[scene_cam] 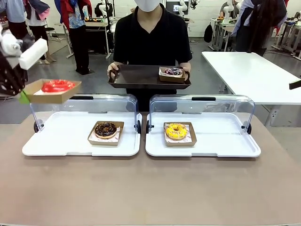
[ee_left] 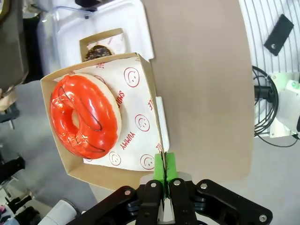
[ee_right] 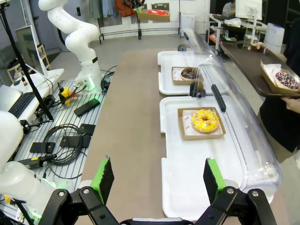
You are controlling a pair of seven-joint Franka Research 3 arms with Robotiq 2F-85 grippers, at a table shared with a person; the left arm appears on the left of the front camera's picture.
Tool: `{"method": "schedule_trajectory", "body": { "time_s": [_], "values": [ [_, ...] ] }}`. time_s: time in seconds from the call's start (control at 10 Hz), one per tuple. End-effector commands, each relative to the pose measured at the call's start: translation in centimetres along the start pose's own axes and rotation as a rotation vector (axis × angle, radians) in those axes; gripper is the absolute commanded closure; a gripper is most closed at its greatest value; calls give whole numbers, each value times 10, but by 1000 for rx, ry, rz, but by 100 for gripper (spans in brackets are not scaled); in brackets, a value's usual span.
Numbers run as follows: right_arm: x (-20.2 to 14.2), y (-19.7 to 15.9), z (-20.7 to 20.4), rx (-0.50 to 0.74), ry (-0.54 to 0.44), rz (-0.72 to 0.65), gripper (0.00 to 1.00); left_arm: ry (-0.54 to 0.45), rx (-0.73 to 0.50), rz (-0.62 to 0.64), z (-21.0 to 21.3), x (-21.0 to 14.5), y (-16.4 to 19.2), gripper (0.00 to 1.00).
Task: Provide the desired donut to the person.
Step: Pick up and lift the Paper togo box containing the Donut pointed at by the person, then place the picked Paper togo box onto the Handle tray extended by the person.
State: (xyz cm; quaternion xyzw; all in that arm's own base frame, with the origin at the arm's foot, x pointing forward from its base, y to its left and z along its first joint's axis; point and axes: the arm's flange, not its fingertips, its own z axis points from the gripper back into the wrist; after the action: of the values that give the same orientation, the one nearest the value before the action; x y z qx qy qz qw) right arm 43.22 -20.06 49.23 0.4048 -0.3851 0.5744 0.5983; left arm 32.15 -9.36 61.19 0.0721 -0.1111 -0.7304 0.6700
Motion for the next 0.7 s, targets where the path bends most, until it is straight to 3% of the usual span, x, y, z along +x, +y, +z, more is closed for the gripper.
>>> {"method": "schedule_trajectory", "body": {
  "time_s": [0.0, 0.2, 0.3, 0.6],
  "values": [
    [0, 0, -1, 0, -1, 2, 0, -8, -15, 38, 7, 3, 15, 100],
    [0, 0, -1, 0, -1, 2, 0, -33, -48, 14, 6, -4, 16, 100],
    [0, 0, -1, 0, -1, 2, 0, -6, 2, 17, 6, 0, 15, 100],
    [0, 0, -1, 0, -1, 2, 0, -6, 2, 17, 6, 0, 15, 100]
  ]
}}
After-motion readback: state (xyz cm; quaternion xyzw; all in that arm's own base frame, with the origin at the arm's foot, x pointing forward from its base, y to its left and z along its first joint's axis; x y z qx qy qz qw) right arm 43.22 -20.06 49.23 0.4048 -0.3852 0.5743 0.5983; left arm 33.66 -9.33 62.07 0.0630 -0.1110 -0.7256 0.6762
